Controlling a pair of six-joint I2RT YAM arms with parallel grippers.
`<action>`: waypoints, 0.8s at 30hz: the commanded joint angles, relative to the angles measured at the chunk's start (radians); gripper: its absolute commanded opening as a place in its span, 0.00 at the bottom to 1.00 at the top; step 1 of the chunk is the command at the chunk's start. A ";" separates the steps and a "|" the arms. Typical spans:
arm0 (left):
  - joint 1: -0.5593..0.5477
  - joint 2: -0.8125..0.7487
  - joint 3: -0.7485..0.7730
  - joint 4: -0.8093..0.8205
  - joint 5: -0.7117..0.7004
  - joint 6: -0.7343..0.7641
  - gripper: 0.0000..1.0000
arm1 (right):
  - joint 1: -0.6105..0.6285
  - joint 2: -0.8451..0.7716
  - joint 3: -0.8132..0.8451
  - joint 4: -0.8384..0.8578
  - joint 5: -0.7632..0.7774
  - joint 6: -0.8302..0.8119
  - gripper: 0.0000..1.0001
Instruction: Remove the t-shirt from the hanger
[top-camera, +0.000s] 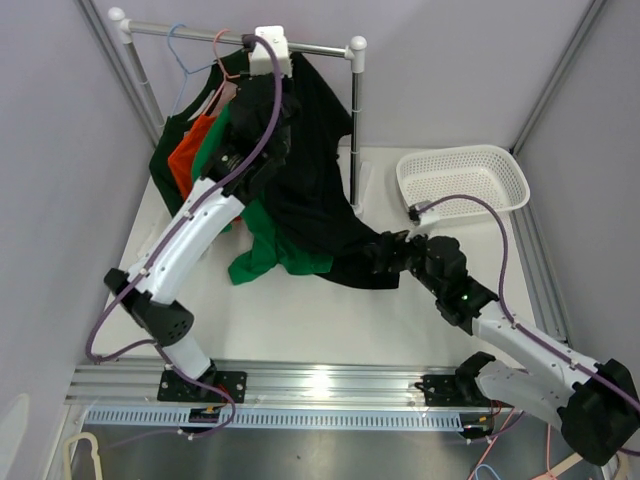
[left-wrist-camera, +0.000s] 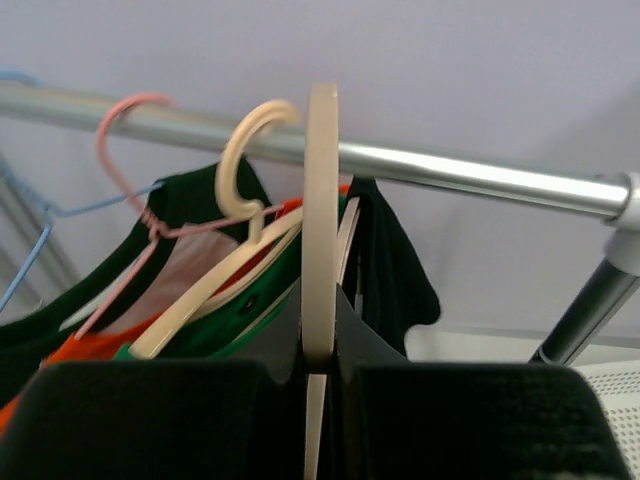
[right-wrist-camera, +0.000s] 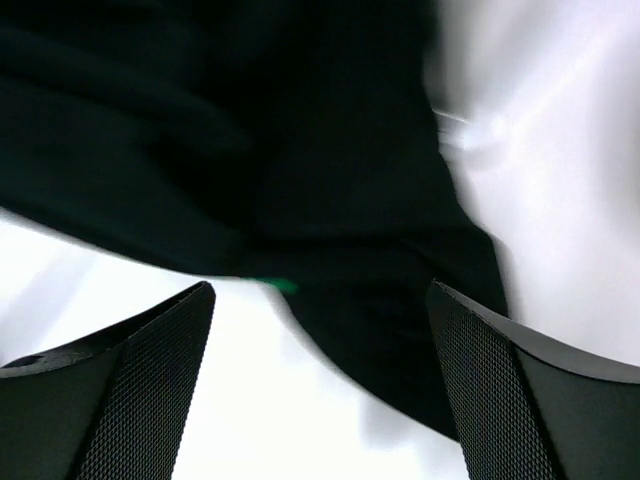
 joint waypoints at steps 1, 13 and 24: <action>-0.013 -0.141 -0.090 -0.057 -0.178 -0.098 0.01 | 0.146 0.005 0.145 0.025 -0.149 -0.111 0.91; -0.046 -0.255 -0.195 -0.204 -0.204 -0.254 0.01 | 0.423 0.278 0.552 -0.011 -0.298 -0.262 0.99; -0.046 -0.226 -0.172 -0.235 -0.145 -0.306 0.01 | 0.554 0.474 0.673 -0.044 -0.180 -0.314 0.29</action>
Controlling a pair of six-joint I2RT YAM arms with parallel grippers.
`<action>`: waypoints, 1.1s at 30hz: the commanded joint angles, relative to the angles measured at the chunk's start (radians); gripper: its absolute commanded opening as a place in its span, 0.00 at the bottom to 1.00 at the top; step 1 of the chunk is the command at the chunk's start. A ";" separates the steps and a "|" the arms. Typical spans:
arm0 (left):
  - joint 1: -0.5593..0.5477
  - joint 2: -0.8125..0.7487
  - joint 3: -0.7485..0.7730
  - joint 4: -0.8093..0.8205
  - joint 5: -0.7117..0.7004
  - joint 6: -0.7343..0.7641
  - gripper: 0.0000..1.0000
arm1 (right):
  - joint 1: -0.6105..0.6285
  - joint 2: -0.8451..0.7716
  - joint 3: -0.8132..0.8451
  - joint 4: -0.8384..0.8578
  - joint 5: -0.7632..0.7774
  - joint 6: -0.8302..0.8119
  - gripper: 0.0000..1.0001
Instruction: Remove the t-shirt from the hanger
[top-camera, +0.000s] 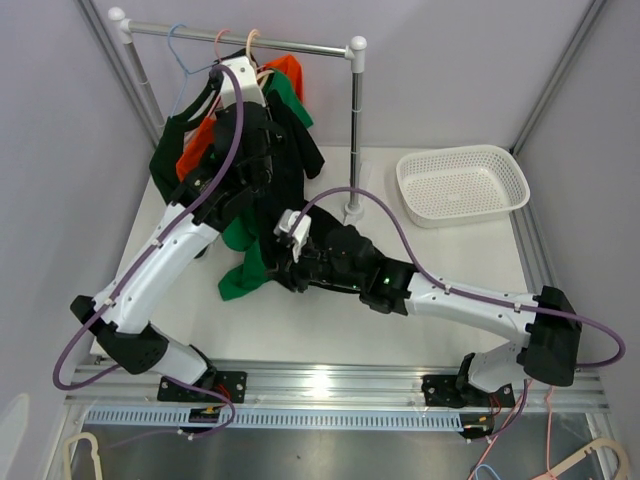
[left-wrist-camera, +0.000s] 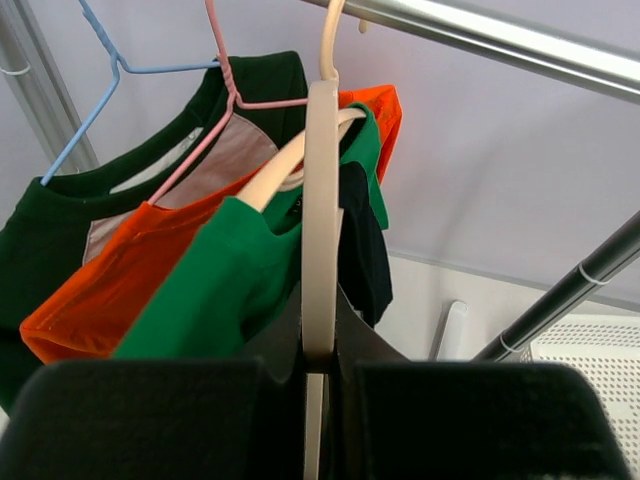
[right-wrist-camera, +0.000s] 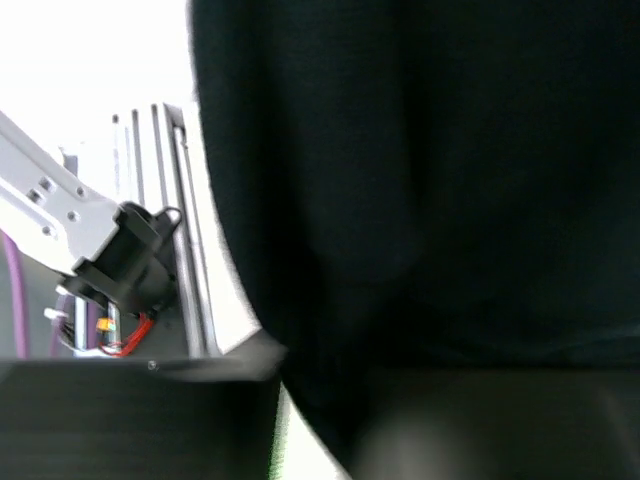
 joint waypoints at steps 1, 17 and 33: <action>-0.005 0.001 0.032 0.010 0.021 -0.030 0.01 | 0.029 -0.010 0.073 -0.003 0.050 -0.014 0.01; 0.054 0.210 0.305 -0.102 0.060 -0.016 0.01 | 0.682 -0.153 -0.195 -0.052 0.554 0.182 0.00; -0.077 -0.415 -0.146 -0.415 0.460 -0.274 0.01 | -0.052 -0.294 -0.166 -0.388 0.725 0.502 0.00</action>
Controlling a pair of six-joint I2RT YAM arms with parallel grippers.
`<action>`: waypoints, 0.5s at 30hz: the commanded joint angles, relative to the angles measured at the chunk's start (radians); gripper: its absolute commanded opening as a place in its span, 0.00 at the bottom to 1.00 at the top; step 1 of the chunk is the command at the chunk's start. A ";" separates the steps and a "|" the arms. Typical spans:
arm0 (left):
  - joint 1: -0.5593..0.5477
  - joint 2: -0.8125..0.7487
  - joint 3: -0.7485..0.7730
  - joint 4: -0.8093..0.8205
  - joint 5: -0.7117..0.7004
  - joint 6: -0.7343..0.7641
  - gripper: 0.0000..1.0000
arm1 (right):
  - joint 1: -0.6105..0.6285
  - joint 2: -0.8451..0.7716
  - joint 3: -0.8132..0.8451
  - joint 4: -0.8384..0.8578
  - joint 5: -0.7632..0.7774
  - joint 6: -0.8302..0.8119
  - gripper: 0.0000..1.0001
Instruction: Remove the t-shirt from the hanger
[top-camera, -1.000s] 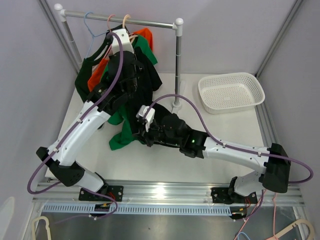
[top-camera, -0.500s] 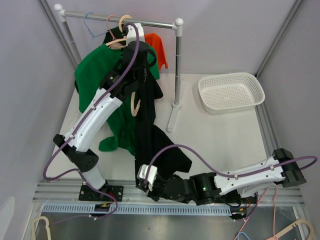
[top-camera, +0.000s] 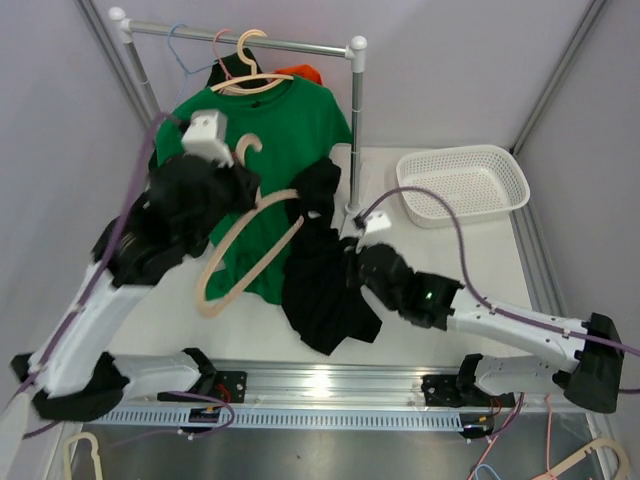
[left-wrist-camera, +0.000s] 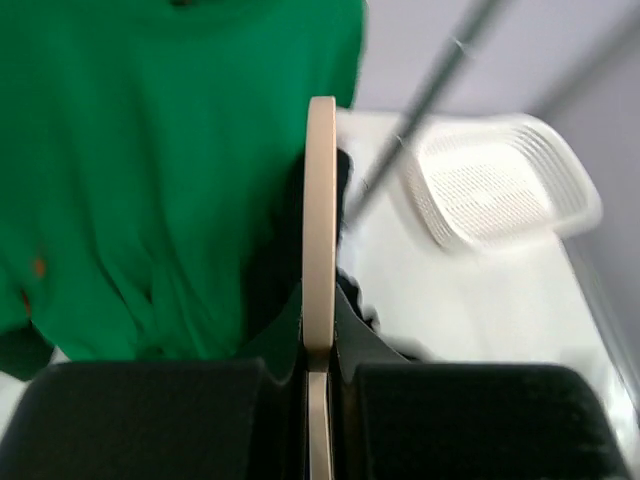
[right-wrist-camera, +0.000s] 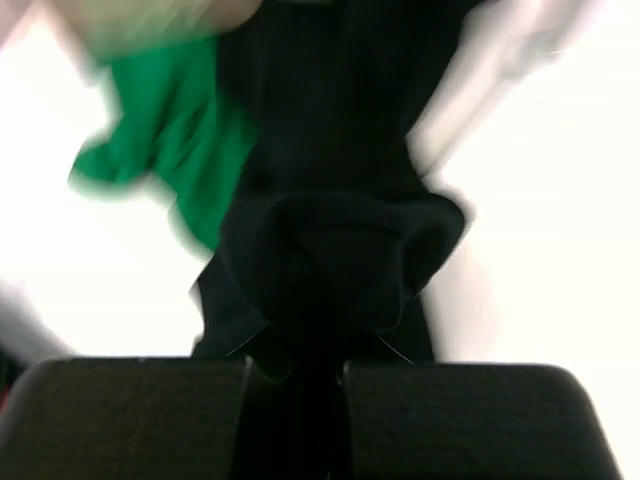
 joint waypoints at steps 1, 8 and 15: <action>-0.074 -0.242 -0.134 -0.008 0.101 -0.058 0.01 | -0.171 -0.048 0.102 -0.130 0.046 0.109 0.00; -0.075 -0.495 -0.263 -0.168 0.069 -0.021 0.01 | -0.346 -0.172 0.130 -0.247 0.114 0.120 0.00; -0.075 -0.577 -0.395 -0.096 0.086 -0.015 0.01 | -0.594 0.059 0.475 -0.073 -0.178 -0.144 0.00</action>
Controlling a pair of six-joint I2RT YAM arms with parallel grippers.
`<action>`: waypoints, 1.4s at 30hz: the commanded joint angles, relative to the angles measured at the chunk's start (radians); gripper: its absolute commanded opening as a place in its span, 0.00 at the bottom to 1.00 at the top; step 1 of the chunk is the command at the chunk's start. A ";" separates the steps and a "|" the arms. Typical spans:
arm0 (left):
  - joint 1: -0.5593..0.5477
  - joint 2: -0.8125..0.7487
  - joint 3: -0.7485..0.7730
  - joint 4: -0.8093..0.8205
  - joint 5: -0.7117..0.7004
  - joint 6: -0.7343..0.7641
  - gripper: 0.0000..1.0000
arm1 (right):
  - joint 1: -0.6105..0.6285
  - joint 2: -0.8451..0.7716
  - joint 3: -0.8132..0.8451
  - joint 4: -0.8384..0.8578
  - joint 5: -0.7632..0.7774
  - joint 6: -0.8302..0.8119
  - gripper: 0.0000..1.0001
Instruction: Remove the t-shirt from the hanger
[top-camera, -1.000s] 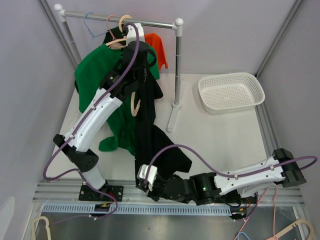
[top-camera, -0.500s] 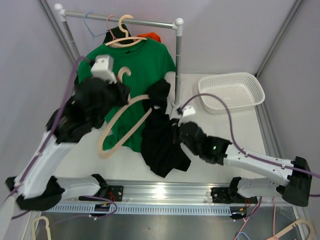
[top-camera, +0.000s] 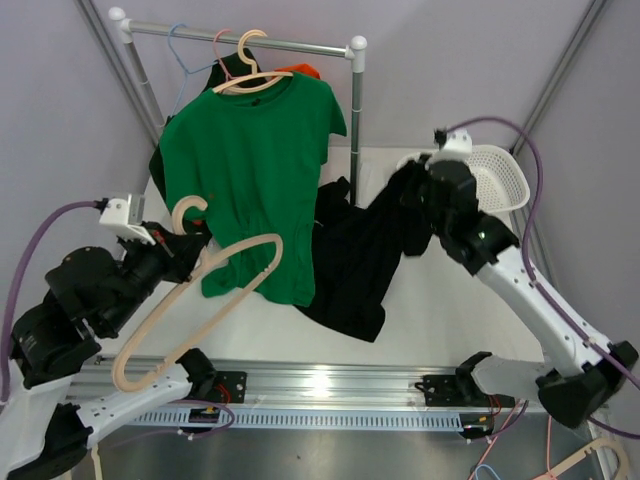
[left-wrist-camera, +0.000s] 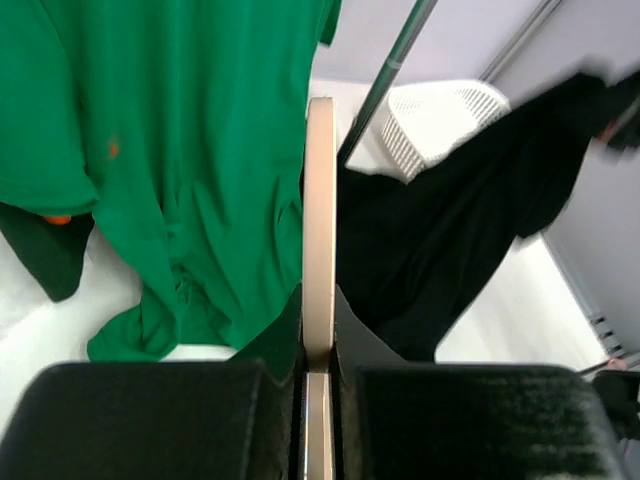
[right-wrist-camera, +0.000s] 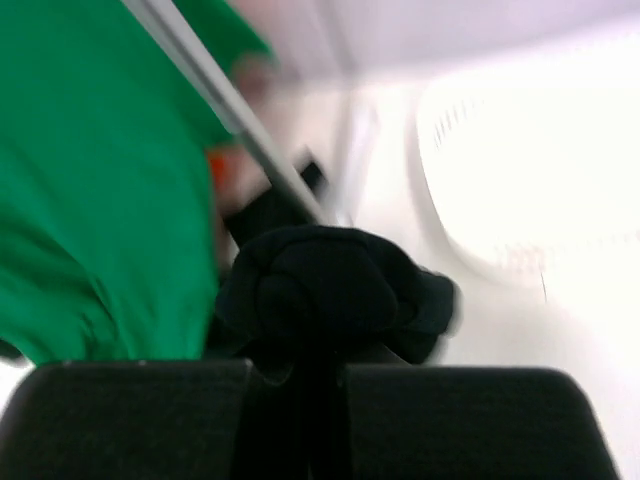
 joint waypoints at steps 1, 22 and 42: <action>-0.004 0.035 -0.043 0.038 0.015 0.003 0.01 | -0.048 0.150 0.217 0.185 -0.092 -0.189 0.00; -0.002 0.147 -0.041 0.112 -0.023 0.069 0.01 | -0.556 0.928 1.339 0.513 0.181 -0.116 0.00; 0.108 0.354 0.130 0.220 0.107 0.115 0.01 | -0.550 0.529 0.602 0.228 0.140 -0.022 1.00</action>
